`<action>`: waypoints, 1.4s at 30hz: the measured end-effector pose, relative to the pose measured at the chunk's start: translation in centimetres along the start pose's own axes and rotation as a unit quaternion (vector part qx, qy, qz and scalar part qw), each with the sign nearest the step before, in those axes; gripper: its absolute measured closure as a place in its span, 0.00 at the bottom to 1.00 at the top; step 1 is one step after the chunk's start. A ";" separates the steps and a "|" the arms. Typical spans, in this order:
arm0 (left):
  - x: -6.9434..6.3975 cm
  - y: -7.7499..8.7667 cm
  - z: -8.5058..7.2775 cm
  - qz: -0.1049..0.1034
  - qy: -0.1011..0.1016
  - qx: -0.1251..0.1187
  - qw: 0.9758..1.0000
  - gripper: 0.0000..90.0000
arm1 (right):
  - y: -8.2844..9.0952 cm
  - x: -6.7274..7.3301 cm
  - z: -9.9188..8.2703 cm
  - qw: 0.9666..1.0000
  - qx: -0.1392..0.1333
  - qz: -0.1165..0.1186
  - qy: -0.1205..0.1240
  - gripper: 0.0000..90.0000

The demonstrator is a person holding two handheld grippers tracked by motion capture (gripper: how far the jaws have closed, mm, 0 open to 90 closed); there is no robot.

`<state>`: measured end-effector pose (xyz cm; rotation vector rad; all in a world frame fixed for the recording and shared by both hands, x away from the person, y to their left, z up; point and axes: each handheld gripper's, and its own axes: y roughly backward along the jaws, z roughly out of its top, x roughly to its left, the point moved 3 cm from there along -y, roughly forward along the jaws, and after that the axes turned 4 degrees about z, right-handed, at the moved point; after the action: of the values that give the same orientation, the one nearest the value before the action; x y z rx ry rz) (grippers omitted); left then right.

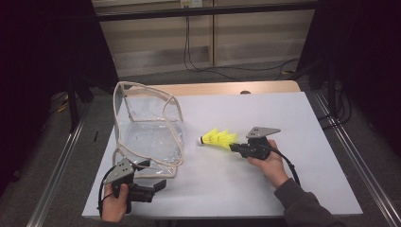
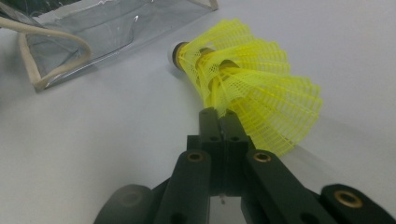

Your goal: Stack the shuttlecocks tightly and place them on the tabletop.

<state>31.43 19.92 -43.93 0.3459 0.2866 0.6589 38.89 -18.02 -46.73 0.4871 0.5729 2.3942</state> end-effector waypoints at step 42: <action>0.0 0.0 0.0 0.000 0.001 -0.001 1.000 0.02 | -0.6 -0.1 0.5 1.000 -0.012 -0.004 -0.006 1.00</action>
<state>31.43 19.92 -43.91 0.3437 0.2881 0.6600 39.45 -17.53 -46.62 0.4862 0.5394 2.3857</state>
